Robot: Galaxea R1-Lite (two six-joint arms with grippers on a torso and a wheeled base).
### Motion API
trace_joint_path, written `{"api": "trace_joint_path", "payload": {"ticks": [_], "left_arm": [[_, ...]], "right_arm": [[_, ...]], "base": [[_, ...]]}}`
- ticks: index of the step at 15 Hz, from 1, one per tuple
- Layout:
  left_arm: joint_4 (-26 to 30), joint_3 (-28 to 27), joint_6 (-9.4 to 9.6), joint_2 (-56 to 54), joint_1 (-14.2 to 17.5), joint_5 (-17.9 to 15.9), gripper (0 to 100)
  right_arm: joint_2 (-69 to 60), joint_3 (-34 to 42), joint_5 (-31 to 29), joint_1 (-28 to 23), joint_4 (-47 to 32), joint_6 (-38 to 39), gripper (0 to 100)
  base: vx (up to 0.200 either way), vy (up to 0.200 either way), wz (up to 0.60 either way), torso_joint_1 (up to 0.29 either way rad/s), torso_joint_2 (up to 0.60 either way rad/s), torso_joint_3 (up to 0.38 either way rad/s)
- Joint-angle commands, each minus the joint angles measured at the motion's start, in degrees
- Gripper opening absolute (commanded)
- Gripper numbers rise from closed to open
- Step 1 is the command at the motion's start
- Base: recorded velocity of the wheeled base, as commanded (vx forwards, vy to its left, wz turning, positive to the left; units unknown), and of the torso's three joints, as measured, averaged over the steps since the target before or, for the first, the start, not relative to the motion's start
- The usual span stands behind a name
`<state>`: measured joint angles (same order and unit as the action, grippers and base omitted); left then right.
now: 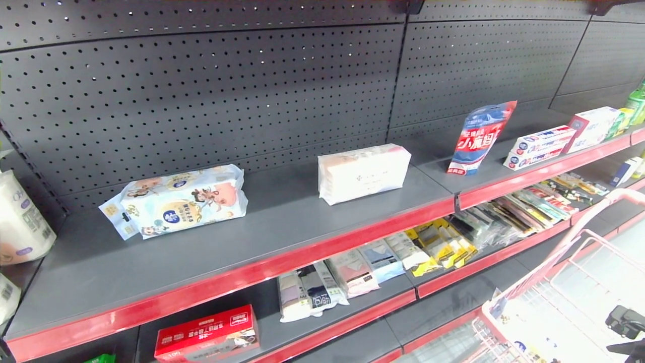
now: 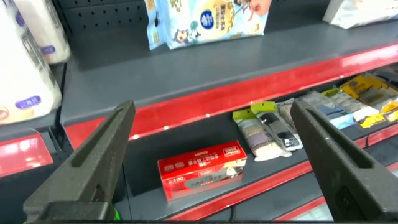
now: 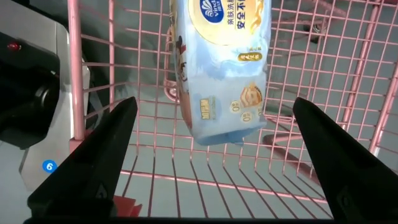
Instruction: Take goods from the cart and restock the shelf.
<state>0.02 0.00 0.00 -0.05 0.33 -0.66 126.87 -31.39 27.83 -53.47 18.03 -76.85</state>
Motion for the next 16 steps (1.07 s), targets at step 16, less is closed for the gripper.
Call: {"api": "trace_joint_path", "payload": {"ticks": [16], "left_arm": [[0.0, 0.0, 0.0, 0.0, 0.0, 0.0, 100]], "right_arm": [[-0.3, -1.6, 0.5, -0.3, 0.0, 0.1, 100]], "base": [[0.0, 0.0, -0.11, -0.16, 0.36, 0.199]]}}
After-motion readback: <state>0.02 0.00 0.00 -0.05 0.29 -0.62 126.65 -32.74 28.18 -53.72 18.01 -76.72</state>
